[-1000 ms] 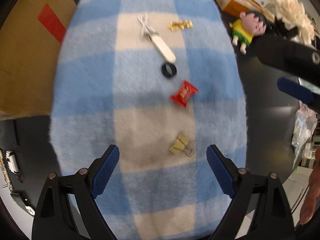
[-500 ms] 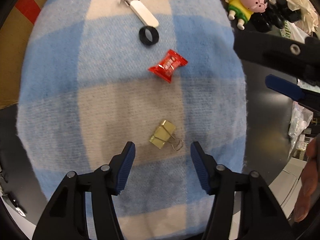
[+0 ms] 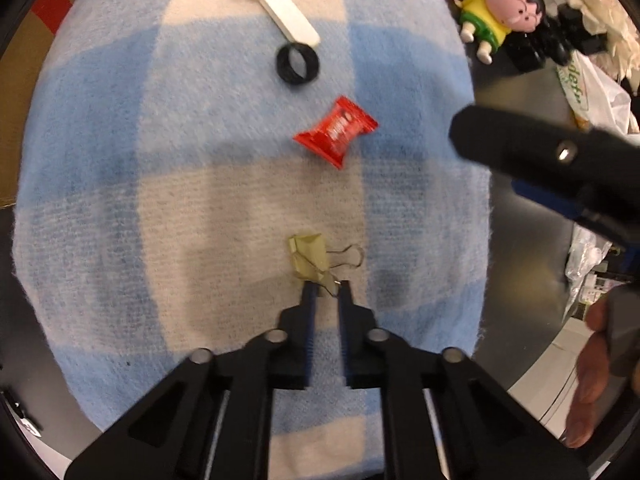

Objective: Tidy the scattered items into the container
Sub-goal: 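Grasp the gold binder clip with the left tool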

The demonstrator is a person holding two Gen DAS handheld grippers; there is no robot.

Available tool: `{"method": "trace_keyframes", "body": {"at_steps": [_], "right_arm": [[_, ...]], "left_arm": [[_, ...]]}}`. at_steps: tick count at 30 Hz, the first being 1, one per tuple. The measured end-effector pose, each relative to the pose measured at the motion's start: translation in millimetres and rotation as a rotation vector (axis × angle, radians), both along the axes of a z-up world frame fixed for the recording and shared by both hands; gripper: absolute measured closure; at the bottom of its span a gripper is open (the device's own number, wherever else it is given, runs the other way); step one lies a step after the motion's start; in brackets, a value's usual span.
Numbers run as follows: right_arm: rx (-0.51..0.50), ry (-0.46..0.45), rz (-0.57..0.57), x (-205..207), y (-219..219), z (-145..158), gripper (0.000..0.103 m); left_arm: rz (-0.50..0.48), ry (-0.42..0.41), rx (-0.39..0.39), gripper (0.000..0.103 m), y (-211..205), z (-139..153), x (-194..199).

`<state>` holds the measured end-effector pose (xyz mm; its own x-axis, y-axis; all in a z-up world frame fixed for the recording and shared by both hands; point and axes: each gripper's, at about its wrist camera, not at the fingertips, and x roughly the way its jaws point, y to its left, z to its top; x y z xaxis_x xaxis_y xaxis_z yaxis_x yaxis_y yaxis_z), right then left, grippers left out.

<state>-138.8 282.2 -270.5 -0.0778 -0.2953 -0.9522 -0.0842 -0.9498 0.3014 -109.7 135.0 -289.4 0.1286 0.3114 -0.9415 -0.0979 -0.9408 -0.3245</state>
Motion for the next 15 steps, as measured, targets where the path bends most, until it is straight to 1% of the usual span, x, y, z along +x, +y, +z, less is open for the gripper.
{"method": "trace_keyframes", "body": {"at_steps": [3, 9, 15], "right_arm": [[0.002, -0.004, 0.015, -1.8, -7.1, -2.8, 0.000], [0.002, -0.010, 0.050, -7.6, -27.3, -7.5, 0.000], [0.016, -0.015, 0.087, -11.8, -44.7, -10.4, 0.000]], "left_arm": [[0.014, -0.002, 0.017, 0.103, -8.4, 0.0, -4.2], [0.051, 0.001, 0.032, 0.103, -30.2, 4.3, -9.9], [0.060, 0.011, 0.053, 0.103, -41.2, 8.5, -13.0]]}}
